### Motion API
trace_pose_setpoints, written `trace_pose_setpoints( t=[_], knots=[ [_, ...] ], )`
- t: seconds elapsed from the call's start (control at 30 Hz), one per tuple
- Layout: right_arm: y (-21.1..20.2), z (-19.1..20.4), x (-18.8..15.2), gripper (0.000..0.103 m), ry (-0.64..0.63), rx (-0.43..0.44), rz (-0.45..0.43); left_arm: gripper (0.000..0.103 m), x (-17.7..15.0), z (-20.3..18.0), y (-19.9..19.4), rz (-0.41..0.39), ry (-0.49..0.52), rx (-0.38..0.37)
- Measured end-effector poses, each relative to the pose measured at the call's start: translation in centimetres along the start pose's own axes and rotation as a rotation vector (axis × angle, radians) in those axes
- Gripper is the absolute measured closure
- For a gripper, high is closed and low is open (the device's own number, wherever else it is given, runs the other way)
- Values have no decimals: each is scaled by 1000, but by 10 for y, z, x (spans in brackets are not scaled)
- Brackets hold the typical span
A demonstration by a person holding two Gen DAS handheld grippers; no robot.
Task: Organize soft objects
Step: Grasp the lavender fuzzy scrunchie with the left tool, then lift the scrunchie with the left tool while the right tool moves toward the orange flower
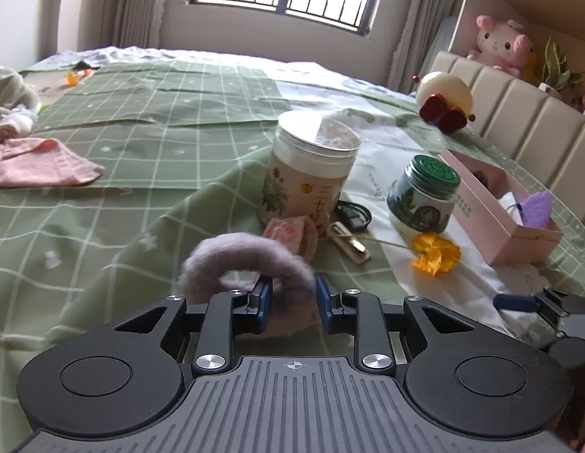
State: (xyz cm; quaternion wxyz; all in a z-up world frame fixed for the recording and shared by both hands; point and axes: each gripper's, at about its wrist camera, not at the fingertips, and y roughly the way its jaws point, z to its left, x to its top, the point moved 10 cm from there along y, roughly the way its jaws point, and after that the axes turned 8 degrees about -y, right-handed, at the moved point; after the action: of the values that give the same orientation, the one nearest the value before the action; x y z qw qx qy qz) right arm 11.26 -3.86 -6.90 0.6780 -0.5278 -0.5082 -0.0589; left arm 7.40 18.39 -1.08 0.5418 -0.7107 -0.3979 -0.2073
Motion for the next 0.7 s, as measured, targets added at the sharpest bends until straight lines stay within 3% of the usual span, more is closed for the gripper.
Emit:
trace_pose_setpoints(
  t=[0.17, 0.2, 0.37, 0.5, 0.7],
  knots=[
    [-2, 7, 11, 2, -34, 14, 14, 75, -9, -5, 16, 25, 59, 12],
    [-4, 10, 19, 2, -36, 22, 6, 80, -10, -5, 15, 20, 66, 17],
    [-4, 39, 70, 2, -30, 121, -18, 84, -1, 12, -17, -42, -20, -4],
    [22, 71, 108, 2, -8, 186, 0, 84, 2, 34, -52, -114, -63, 14],
    [83, 112, 133, 9, 16, 194, 71, 85, -3, 66, -67, -125, -145, 43]
  ],
)
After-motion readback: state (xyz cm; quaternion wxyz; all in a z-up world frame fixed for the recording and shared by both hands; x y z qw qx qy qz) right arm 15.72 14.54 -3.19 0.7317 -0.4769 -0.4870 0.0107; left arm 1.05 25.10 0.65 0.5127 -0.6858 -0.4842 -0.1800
